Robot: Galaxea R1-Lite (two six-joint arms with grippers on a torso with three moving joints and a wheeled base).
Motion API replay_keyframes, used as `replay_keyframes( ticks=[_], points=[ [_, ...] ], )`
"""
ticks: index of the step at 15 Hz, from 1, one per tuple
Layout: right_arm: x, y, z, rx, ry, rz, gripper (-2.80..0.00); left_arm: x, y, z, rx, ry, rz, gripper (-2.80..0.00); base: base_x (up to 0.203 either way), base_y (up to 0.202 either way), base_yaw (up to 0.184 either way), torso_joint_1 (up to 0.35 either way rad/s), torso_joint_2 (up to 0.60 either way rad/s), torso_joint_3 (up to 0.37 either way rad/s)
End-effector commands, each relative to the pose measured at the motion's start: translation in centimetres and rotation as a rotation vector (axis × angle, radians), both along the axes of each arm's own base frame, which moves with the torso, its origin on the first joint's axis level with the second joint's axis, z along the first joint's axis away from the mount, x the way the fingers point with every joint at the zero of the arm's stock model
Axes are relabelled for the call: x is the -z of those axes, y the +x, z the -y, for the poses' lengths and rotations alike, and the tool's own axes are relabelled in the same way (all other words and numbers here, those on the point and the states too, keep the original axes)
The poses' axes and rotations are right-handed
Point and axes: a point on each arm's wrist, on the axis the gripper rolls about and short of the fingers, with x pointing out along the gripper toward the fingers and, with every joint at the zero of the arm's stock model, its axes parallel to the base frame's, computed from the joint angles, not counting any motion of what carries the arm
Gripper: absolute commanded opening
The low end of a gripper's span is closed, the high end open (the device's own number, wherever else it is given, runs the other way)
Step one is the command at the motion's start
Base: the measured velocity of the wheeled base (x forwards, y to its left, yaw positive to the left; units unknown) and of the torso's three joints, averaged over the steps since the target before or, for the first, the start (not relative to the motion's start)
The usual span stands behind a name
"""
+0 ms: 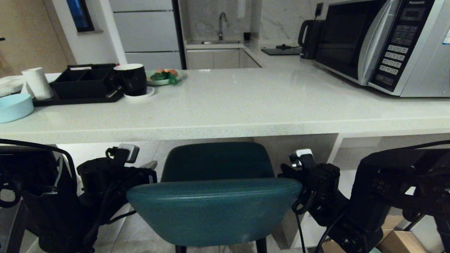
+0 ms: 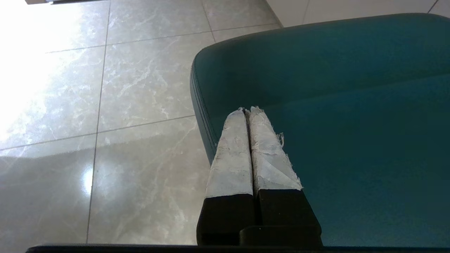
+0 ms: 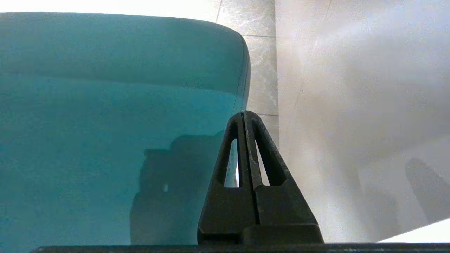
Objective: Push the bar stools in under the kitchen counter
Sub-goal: Pull the blue chair out from under the dining table
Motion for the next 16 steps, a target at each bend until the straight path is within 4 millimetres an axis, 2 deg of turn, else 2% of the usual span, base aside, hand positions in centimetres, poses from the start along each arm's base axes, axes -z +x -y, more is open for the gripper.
replay_keyframes(
  ticks=[1,4,16],
  points=[
    [-0.27,0.08,-0.06,0.002,0.010,0.017,-2.80,0.02,0.05,0.03,-0.001,-0.001,0.006,-2.80,0.000,0.000,0.000,0.000,0.00,0.000],
    [-0.27,0.08,-0.06,0.002,0.010,0.017,-2.80,-0.04,0.12,0.18,0.003,-0.002,0.011,-2.80,-0.045,0.000,0.000,0.004,0.00,0.001],
    [-0.13,0.06,-0.05,0.002,0.008,0.013,-2.80,-0.12,0.07,0.51,0.014,-0.001,0.014,-2.80,-0.193,0.000,-0.001,0.002,0.00,0.001]
  ],
)
